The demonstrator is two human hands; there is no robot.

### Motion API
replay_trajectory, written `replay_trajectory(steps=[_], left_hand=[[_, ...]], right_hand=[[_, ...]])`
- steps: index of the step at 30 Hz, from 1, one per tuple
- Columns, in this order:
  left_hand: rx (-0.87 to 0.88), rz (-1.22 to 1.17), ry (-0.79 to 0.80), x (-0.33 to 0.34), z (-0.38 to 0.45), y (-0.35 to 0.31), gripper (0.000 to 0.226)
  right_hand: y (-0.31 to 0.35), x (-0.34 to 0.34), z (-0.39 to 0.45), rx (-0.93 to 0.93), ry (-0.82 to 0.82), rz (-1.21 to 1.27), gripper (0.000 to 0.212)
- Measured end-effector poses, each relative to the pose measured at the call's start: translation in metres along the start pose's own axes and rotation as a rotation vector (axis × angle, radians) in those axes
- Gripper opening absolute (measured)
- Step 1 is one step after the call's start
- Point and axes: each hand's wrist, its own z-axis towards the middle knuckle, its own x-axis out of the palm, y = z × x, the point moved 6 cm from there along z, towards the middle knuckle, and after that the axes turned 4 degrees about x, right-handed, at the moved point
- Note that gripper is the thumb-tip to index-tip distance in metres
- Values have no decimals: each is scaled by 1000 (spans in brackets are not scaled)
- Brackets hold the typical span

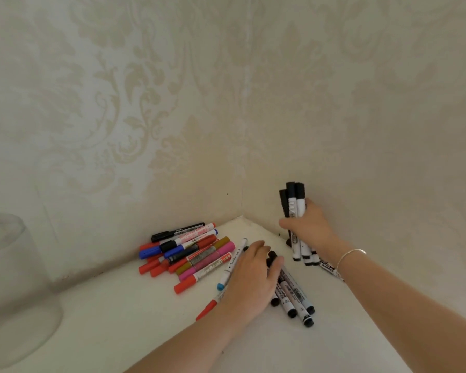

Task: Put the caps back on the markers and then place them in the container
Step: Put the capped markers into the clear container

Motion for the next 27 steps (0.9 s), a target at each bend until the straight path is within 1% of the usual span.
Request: replay_trajectory(steps=[1,2,3,4,5,6,7,8,9,11,14,19,23,25,27], left_hand=[[-53,-152,-63,-5,3,0,52],[-142,-345,-123,-10,6,2,48],[-271,-595,-174,-12,8,5,46],[-423,-910,-205,-12,9,7,46],[-556,-1246,-204,-9,8,6,48],[-645,-1553,-166,-7,7,1,52],[-686,-1783,-108,-8,6,-4,56],[-684,-1924,-60,-14,4,-9,59],[-658,-2002,-32,-22,2,-10,61],[-610,-2086,-38,-32,1,-4,58],[-578,-2154,-147,-44,-2,12,45],[-563,-2095,-342,-59,-10,39,32],[-612,-2040,-469,-70,-14,57,28],[-637,-2061,-510,-77,-15,63,25],[-663,-2078,-543,-85,-17,70,22]], right_hand=[[8,1,-2,-24,-25,73,22],[15,2,-5,-36,-50,153,21],[21,5,-7,-37,-75,240,20],[26,9,-10,-33,-100,327,20],[32,15,-14,-31,-119,401,20],[37,21,-18,-39,-130,448,21],[43,29,-24,-61,-135,470,23],[49,37,-29,-94,-136,475,25],[54,45,-35,-131,-126,477,28],[61,63,-45,-187,-82,459,36],[65,88,-50,-195,-3,409,42],[74,117,-53,-148,69,484,34],[86,128,-54,-117,40,563,28],[92,135,-56,-129,25,601,34],[100,145,-59,-156,20,654,51]])
